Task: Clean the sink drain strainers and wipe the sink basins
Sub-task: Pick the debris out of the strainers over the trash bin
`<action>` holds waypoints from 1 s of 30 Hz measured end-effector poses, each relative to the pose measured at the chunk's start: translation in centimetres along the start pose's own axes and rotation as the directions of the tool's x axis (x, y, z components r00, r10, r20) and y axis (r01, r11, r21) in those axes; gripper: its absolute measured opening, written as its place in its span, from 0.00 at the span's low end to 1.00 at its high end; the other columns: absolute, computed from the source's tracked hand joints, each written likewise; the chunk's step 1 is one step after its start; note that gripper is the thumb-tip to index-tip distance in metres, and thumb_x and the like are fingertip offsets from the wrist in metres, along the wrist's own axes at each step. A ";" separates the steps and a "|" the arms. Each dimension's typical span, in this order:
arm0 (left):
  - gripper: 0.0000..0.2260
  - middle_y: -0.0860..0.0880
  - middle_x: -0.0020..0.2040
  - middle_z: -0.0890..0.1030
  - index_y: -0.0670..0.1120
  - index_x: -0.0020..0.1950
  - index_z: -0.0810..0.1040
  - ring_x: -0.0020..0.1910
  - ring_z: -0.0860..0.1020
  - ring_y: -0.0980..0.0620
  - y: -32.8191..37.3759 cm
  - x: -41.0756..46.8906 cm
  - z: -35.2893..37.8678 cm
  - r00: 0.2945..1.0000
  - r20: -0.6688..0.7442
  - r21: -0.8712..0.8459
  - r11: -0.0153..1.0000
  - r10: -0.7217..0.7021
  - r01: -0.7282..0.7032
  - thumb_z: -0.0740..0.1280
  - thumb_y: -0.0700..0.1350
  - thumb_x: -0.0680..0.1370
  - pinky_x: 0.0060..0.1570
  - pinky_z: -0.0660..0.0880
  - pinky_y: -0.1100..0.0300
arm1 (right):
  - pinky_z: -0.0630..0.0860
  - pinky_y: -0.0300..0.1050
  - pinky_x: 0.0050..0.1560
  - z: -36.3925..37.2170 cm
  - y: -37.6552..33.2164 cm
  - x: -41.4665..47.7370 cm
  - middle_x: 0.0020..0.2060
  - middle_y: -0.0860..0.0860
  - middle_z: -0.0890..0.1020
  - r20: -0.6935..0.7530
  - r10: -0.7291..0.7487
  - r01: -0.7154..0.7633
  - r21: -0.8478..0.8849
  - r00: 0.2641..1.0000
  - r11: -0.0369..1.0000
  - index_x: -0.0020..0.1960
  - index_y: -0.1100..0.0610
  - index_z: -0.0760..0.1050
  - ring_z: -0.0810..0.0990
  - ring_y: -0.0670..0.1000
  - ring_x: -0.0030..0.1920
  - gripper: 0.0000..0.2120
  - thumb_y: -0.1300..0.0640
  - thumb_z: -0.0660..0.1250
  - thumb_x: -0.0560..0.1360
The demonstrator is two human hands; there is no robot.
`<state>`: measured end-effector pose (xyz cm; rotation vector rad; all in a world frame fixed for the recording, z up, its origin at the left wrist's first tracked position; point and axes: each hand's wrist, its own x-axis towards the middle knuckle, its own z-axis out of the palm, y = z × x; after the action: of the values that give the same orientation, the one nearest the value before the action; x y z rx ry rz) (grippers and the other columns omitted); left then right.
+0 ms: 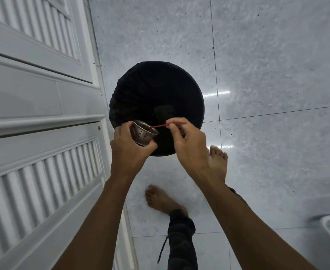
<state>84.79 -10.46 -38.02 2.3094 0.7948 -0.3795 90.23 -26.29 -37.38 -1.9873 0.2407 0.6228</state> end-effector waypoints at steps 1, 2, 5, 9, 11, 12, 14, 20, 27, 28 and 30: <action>0.35 0.46 0.63 0.75 0.46 0.72 0.70 0.57 0.74 0.53 -0.1 -0.1 0.0 1.000 0.000 -0.001 1.000 0.001 -0.001 0.81 0.51 0.69 0.52 0.74 0.62 | 0.81 0.40 0.57 -0.3 0.1 0.2 0.53 0.46 0.84 -0.059 0.025 -0.025 -0.002 0.998 1.000 0.61 0.53 0.80 0.81 0.44 0.54 0.10 0.54 0.64 0.83; 0.35 0.46 0.64 0.75 0.46 0.72 0.70 0.57 0.74 0.52 -0.2 -0.1 0.0 1.000 -0.002 -0.002 1.000 0.000 0.000 0.81 0.51 0.69 0.52 0.74 0.62 | 0.80 0.39 0.56 -0.8 0.2 0.5 0.53 0.46 0.84 -0.110 0.050 -0.050 -0.003 0.993 0.999 0.61 0.53 0.81 0.81 0.43 0.53 0.10 0.54 0.64 0.83; 0.36 0.46 0.65 0.74 0.47 0.72 0.70 0.60 0.74 0.51 -0.7 -0.3 0.0 1.000 -0.024 -0.020 1.000 -0.005 0.005 0.81 0.49 0.69 0.54 0.74 0.63 | 0.76 0.26 0.50 -2.2 0.4 0.7 0.51 0.43 0.85 -0.149 0.081 -0.082 -0.001 0.986 0.997 0.60 0.50 0.81 0.81 0.39 0.49 0.10 0.52 0.64 0.83; 0.35 0.54 0.63 0.73 0.49 0.70 0.69 0.61 0.75 0.56 -0.8 -0.5 0.1 0.992 -0.118 -0.148 0.987 0.044 -0.061 0.82 0.43 0.67 0.54 0.71 0.76 | 0.70 0.20 0.47 -2.9 -0.8 0.2 0.47 0.35 0.81 -0.122 0.024 -0.020 0.029 0.992 0.999 0.58 0.50 0.81 0.78 0.30 0.50 0.08 0.53 0.65 0.83; 0.36 0.57 0.62 0.74 0.53 0.70 0.68 0.62 0.76 0.56 -0.5 -0.6 -0.1 0.985 -0.163 -0.189 0.978 0.053 -0.084 0.81 0.42 0.67 0.58 0.74 0.70 | 0.72 0.21 0.48 -3.1 -1.8 -0.1 0.47 0.32 0.80 -0.132 -0.037 0.048 0.079 0.991 0.996 0.57 0.48 0.81 0.78 0.30 0.52 0.07 0.53 0.65 0.82; 0.36 0.59 0.61 0.74 0.55 0.69 0.68 0.62 0.76 0.56 -0.2 -0.6 0.0 0.982 -0.182 -0.198 0.976 0.057 -0.093 0.81 0.43 0.67 0.61 0.76 0.65 | 0.74 0.23 0.49 -3.2 -2.2 -0.2 0.47 0.32 0.81 -0.132 -0.064 0.077 0.101 0.989 0.992 0.57 0.48 0.80 0.79 0.32 0.52 0.07 0.53 0.65 0.82; 0.35 0.66 0.60 0.73 0.57 0.69 0.68 0.64 0.75 0.56 0.2 -0.6 0.0 0.976 -0.205 -0.204 0.972 0.069 -0.112 0.81 0.44 0.67 0.63 0.78 0.54 | 0.75 0.25 0.50 -3.0 -3.0 -0.5 0.48 0.35 0.82 -0.114 -0.101 0.115 0.125 0.988 0.985 0.57 0.50 0.81 0.80 0.35 0.52 0.07 0.53 0.65 0.82; 0.35 0.62 0.64 0.74 0.56 0.71 0.69 0.65 0.77 0.54 1.5 -0.5 0.0 0.959 -0.253 -0.237 0.952 0.131 -0.192 0.81 0.48 0.68 0.62 0.79 0.50 | 0.79 0.34 0.55 -1.4 -4.6 -0.5 0.52 0.45 0.85 -0.073 -0.131 0.138 0.092 0.989 0.986 0.58 0.54 0.81 0.82 0.42 0.53 0.08 0.56 0.65 0.83; 0.34 0.58 0.66 0.76 0.53 0.71 0.68 0.65 0.76 0.56 1.5 0.3 -1.6 0.945 -0.245 -0.183 0.947 0.217 -0.265 0.81 0.48 0.70 0.62 0.79 0.49 | 0.81 0.42 0.55 -1.9 -3.9 -1.8 0.53 0.46 0.84 0.052 -0.208 0.212 -0.089 0.977 0.973 0.59 0.52 0.81 0.81 0.45 0.53 0.09 0.53 0.65 0.82; 0.34 0.57 0.66 0.76 0.52 0.72 0.69 0.65 0.76 0.56 1.3 0.3 -1.8 0.945 -0.231 -0.162 0.949 0.232 -0.272 0.81 0.47 0.70 0.62 0.79 0.48 | 0.82 0.44 0.54 -2.3 -3.7 -1.6 0.53 0.46 0.84 0.032 -0.212 0.215 -0.122 0.977 0.969 0.59 0.52 0.81 0.81 0.46 0.53 0.09 0.53 0.65 0.83; 0.34 0.54 0.67 0.76 0.50 0.72 0.69 0.66 0.76 0.54 1.1 0.2 -1.9 0.948 -0.201 -0.141 0.951 0.245 -0.276 0.81 0.47 0.70 0.63 0.78 0.47 | 0.82 0.47 0.54 -2.8 -3.7 -1.2 0.53 0.46 0.84 -0.020 -0.215 0.212 -0.121 0.976 0.970 0.59 0.52 0.81 0.81 0.47 0.53 0.09 0.53 0.65 0.83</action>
<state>85.74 -9.81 -36.17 2.2724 0.5695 0.0170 91.69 -27.04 -32.84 -2.1037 0.0081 0.4754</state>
